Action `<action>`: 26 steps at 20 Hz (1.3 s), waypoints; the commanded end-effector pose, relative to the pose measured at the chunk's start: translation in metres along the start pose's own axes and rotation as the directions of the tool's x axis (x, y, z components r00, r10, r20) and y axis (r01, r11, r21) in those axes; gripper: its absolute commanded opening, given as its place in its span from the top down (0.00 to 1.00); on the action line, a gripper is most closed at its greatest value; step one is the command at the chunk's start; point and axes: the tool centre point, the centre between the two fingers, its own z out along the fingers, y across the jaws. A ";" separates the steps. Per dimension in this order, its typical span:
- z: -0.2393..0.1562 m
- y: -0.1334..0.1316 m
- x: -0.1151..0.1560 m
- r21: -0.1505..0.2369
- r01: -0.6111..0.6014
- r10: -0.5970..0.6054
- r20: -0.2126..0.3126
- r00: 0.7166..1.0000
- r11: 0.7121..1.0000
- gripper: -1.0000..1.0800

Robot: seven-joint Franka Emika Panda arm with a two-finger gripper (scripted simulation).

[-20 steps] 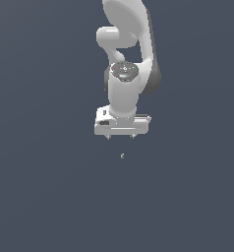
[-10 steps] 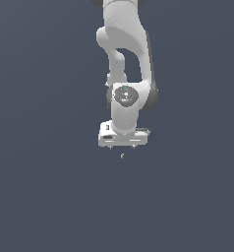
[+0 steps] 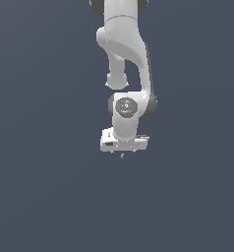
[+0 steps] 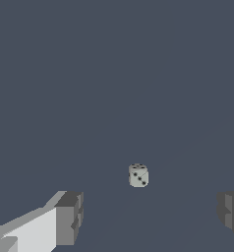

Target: Pick up the object and move it to a goal position.

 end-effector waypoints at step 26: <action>0.052 0.000 0.000 0.000 0.000 0.000 -0.001 1.000 1.000 1.00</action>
